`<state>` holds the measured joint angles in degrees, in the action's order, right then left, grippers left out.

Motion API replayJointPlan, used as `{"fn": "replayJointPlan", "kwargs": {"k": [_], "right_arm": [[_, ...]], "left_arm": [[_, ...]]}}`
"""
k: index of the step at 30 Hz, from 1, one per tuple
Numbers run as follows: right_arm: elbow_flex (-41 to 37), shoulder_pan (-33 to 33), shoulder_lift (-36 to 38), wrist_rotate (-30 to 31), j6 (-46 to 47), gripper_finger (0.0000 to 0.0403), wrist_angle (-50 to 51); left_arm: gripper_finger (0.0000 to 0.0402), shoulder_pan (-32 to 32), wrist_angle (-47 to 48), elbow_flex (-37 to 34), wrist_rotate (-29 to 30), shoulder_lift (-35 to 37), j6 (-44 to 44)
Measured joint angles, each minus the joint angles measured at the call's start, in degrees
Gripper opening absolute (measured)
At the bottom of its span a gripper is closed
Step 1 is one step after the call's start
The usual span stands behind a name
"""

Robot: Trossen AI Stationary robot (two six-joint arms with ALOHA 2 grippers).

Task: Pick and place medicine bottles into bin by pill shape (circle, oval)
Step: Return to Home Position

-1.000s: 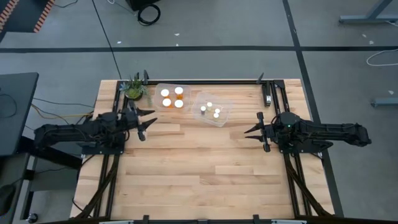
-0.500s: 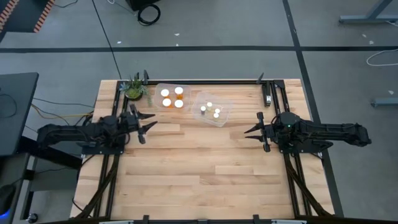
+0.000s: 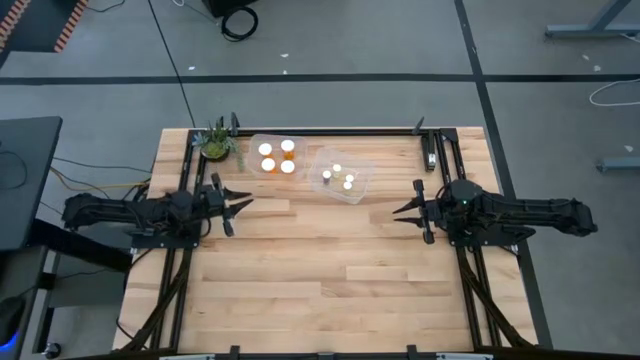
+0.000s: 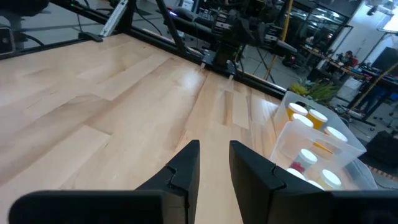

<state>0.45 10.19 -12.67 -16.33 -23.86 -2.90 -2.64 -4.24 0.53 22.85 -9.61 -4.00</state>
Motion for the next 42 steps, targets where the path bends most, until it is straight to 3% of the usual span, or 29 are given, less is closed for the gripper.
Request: {"fn": "replayJointPlan", "kwargs": {"k": [14, 22, 42], "right_arm": [[0.02, 11.74, -0.13, 0.02, 0.01, 0.0093, 0.02], [0.02, 11.96, -0.13, 0.02, 0.02, 0.0093, 0.00], [0.02, 11.94, -0.11, 0.02, 0.01, 0.0093, 0.00]], "left_arm": [[0.0060, -3.15, 0.91, 0.01, -0.08, -0.52, 6.03], [0.0072, -3.12, -2.29, -0.10, 0.02, -0.50, 10.89], [0.0078, -3.12, -3.10, -0.10, 0.00, -0.50, 10.84]]}}
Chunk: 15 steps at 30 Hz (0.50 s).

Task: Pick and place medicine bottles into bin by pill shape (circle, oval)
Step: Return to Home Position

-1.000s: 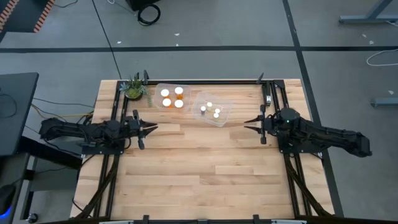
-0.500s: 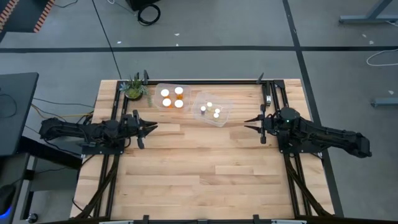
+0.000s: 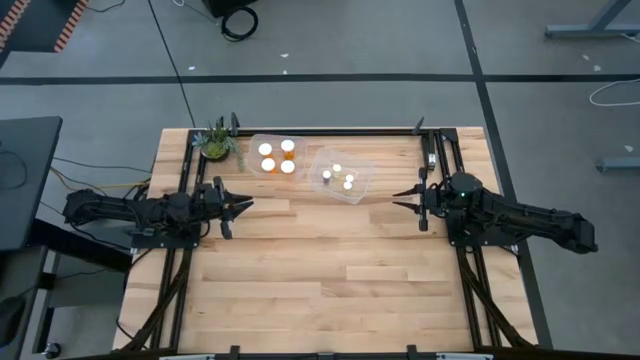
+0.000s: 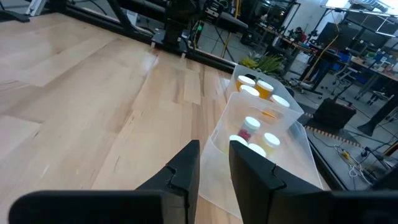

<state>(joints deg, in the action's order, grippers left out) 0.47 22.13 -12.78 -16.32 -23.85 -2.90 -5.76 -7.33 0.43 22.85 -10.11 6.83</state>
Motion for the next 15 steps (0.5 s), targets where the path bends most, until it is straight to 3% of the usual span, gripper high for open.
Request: {"fn": "replayJointPlan", "kwargs": {"k": [15], "right_arm": [[0.00, 0.00, 0.00, 0.00, -0.01, 0.0093, 0.00]], "left_arm": [[0.0071, 0.00, -0.05, -0.02, -0.02, 0.00, 0.01]]}}
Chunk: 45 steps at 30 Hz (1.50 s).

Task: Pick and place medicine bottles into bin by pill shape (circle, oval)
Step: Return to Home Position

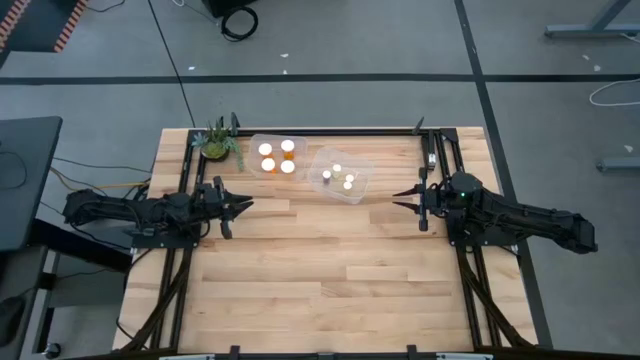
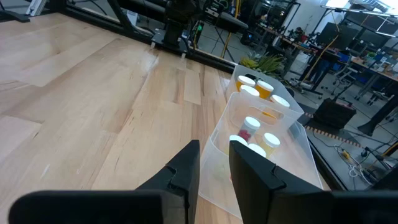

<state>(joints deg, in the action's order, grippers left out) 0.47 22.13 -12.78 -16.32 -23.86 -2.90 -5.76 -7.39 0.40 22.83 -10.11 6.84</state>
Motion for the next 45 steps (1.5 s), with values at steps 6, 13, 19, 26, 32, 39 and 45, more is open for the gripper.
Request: {"fn": "replayJointPlan", "kwargs": {"k": [6, 13, 19, 26, 32, 39, 45], "right_arm": [[0.00, -0.01, 0.00, 0.00, 0.00, 0.0093, 0.00], [0.00, -0.02, 0.00, 0.00, 0.00, 0.0093, 0.00], [0.00, 0.00, 0.00, 0.00, 0.02, 0.0093, 0.00], [0.00, -0.02, 0.00, 0.00, 0.01, 0.0093, 0.00], [0.00, -0.02, 0.00, 0.00, 0.00, 0.0093, 0.00], [0.00, 0.00, 0.02, 0.00, 0.00, 0.0093, 0.00], [0.00, -0.01, 0.02, 0.00, 0.00, 0.0093, -0.01]], "left_arm": [[0.0079, 0.00, -0.01, 0.00, 0.00, 0.00, 0.01], [0.0074, 0.00, -0.03, 0.00, 0.00, 0.00, -0.03], [0.0073, 0.00, -0.03, 0.00, 0.00, 0.00, 0.01], [0.0083, 0.00, -0.03, 0.00, -0.01, 0.00, -0.05], [0.0084, 0.00, -0.03, 0.00, -0.02, 0.00, -0.01], [0.0076, 0.00, -0.03, 0.00, -0.02, 0.00, -0.04], [0.0081, 0.00, -0.03, 0.00, -0.02, 0.02, -0.03]]}}
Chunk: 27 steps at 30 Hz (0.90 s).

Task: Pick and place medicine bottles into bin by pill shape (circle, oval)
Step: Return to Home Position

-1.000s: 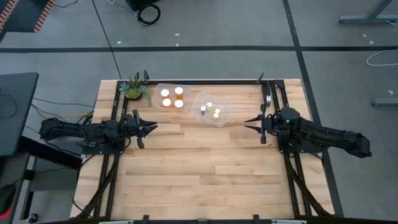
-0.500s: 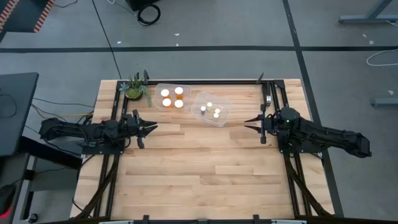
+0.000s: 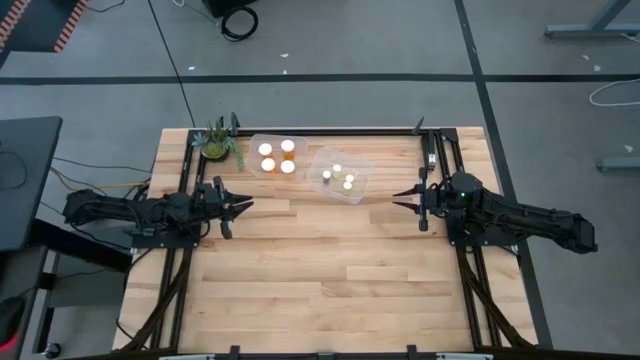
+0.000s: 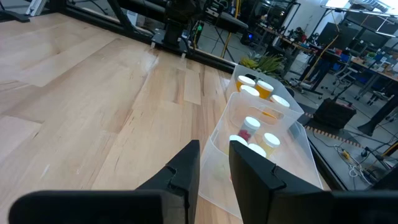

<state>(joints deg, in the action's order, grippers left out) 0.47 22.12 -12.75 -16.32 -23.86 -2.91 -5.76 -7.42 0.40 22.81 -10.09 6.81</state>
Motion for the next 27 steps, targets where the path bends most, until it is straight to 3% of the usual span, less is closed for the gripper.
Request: {"fn": "replayJointPlan", "kwargs": {"k": [27], "right_arm": [[0.00, 0.00, -0.01, 0.00, 0.01, 0.0093, -0.01]], "left_arm": [[0.0086, 0.01, 0.00, 0.00, 0.00, -0.02, 0.01]]}}
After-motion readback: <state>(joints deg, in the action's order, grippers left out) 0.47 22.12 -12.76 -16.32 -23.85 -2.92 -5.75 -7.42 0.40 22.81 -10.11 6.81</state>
